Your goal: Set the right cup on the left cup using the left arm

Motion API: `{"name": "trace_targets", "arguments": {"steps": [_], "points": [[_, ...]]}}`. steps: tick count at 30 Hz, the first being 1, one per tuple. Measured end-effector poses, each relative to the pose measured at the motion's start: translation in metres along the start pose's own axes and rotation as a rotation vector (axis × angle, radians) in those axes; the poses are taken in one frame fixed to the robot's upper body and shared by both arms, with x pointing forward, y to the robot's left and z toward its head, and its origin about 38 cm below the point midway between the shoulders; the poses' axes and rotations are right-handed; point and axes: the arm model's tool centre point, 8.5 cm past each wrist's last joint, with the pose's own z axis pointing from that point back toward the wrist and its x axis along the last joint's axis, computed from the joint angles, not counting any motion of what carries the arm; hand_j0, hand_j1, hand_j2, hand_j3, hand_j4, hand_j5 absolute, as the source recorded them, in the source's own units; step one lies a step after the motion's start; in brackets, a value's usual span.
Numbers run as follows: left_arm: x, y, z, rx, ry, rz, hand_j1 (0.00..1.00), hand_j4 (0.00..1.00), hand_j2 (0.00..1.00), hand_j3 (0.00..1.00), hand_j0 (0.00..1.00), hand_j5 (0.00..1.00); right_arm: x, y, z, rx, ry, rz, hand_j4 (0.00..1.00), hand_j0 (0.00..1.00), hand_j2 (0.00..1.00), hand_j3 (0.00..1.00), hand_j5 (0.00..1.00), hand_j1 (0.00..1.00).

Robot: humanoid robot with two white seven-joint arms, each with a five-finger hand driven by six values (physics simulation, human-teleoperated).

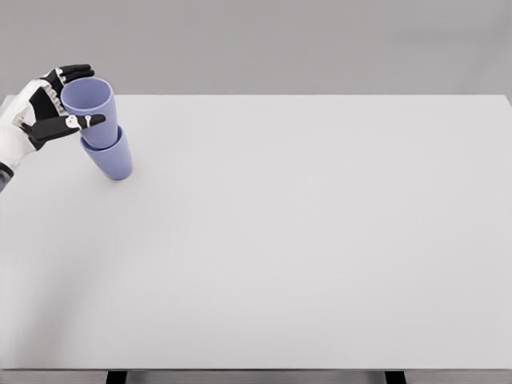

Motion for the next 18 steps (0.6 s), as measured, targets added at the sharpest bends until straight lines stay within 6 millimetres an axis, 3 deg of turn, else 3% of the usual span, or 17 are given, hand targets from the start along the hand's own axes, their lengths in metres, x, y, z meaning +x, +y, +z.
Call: {"name": "trace_targets", "arguments": {"steps": [9,18], "points": [[-0.0019,0.0003,0.0002,0.000,0.004,-0.004,0.90,0.90,0.90,0.90,0.90,0.90,0.0000,0.0000,0.0000,0.000,0.000,0.000,1.00,1.00,1.00,1.00,1.00,1.00],[-0.0006,0.0005,0.0008,-0.002,-0.001,-0.010,0.91,0.91,0.91,0.91,0.91,0.91,0.0000,0.0000,0.0000,0.000,0.000,0.000,1.00,1.00,1.00,1.00,1.00,1.00]]}}
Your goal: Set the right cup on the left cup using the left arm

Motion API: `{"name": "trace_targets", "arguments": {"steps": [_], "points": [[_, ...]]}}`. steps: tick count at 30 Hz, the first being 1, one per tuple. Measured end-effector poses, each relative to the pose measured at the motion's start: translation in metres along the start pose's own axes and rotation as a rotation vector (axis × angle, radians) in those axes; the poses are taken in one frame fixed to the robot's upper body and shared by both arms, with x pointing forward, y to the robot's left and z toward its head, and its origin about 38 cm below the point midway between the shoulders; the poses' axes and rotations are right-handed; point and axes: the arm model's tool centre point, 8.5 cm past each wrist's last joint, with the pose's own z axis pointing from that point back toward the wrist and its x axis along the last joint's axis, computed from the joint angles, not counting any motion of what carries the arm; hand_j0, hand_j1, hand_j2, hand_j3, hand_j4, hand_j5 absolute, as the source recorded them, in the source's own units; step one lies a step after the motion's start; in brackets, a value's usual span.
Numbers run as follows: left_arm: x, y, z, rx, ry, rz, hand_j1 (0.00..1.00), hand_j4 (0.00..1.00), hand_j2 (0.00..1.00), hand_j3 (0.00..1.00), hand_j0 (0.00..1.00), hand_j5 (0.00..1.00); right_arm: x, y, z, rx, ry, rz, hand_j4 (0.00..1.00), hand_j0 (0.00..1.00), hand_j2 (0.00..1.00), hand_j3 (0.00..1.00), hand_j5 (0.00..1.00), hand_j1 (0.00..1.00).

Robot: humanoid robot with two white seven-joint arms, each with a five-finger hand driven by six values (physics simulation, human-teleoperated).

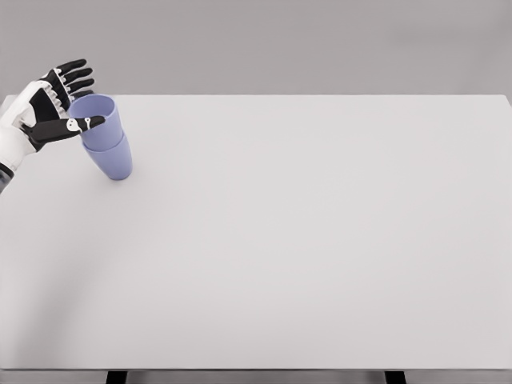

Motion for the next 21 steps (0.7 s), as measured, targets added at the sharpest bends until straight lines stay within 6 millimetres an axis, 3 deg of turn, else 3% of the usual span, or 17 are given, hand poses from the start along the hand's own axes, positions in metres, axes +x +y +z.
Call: {"name": "trace_targets", "arguments": {"steps": [7,18,21], "points": [[0.003,0.000,0.001,-0.006,-0.005,-0.008,1.00,1.00,1.00,1.00,1.00,1.00,0.000,0.000,0.000,0.000,0.000,0.000,1.00,1.00,1.00,1.00,1.00,1.00],[0.025,-0.006,0.003,-0.031,-0.061,-0.028,1.00,1.00,1.00,1.00,1.00,1.00,0.000,0.000,0.000,0.000,0.000,0.000,1.00,1.00,1.00,1.00,1.00,1.00],[0.019,-0.007,0.015,-0.035,-0.047,-0.025,1.00,1.00,1.00,1.00,1.00,1.00,0.000,0.000,0.000,0.000,0.000,0.000,1.00,1.00,1.00,1.00,1.00,1.00]]}}
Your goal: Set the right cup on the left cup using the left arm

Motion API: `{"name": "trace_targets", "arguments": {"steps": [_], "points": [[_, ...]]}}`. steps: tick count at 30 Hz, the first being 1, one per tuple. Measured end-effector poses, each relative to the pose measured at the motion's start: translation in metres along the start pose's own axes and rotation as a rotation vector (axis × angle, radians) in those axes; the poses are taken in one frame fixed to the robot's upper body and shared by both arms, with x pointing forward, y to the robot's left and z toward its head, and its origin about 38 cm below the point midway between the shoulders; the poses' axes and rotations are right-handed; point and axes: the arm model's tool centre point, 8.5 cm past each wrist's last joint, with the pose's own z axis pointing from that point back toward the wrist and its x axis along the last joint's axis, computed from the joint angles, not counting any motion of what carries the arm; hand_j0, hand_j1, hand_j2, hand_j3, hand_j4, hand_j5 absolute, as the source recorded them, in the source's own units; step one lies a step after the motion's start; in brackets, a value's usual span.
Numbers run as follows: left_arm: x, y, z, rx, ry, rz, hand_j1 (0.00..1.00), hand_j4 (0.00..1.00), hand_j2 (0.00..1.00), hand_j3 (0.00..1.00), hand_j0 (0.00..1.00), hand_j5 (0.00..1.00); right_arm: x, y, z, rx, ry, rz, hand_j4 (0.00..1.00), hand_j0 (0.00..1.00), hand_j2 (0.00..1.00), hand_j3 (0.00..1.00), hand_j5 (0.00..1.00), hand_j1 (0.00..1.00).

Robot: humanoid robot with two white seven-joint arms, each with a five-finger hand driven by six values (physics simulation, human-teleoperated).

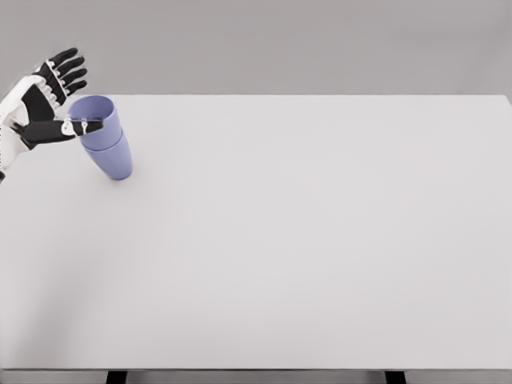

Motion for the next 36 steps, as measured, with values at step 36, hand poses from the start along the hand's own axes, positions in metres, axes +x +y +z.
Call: {"name": "trace_targets", "arguments": {"steps": [36], "points": [[0.036,-0.099,0.071,-0.431,-0.478,-0.489,1.00,1.00,1.00,1.00,1.00,1.00,0.000,0.000,0.000,0.000,0.000,0.000,1.00,1.00,1.00,1.00,1.00,1.00]]}}
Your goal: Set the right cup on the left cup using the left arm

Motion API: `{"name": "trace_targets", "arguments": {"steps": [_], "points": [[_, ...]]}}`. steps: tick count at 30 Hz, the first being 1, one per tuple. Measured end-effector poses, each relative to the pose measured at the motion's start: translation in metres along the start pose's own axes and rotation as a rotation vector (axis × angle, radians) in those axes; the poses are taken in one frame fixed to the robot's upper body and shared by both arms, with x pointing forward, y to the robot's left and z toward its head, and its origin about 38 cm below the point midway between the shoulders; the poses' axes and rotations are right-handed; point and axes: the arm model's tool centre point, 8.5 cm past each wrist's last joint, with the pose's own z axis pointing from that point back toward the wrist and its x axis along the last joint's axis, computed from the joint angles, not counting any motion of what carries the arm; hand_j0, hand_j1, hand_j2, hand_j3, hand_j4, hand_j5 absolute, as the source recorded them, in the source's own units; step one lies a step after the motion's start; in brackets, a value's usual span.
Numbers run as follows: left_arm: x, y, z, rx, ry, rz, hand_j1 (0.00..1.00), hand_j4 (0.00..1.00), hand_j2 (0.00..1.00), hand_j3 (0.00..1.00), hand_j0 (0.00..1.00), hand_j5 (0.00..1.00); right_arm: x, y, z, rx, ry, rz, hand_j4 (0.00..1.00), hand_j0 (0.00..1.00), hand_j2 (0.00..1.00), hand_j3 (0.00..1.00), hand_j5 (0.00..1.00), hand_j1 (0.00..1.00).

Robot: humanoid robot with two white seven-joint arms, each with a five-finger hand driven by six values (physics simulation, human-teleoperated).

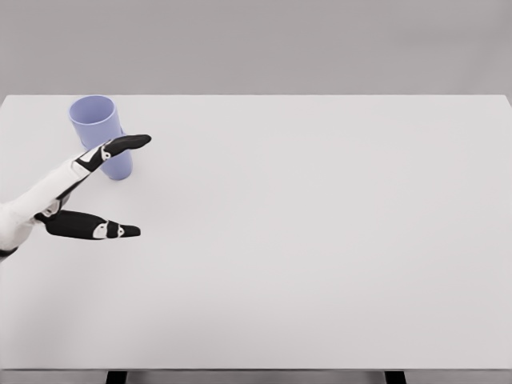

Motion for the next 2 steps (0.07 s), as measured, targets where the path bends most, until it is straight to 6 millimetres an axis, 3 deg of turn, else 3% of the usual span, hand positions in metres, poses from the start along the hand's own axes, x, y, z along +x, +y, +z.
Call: {"name": "trace_targets", "arguments": {"steps": [2], "points": [[-0.0003,-0.0015,-0.0008,0.003,-0.003,0.003,1.00,1.00,1.00,1.00,1.00,1.00,0.0000,0.0000,0.0000,0.000,0.000,0.000,1.00,1.00,1.00,1.00,1.00,1.00]]}}
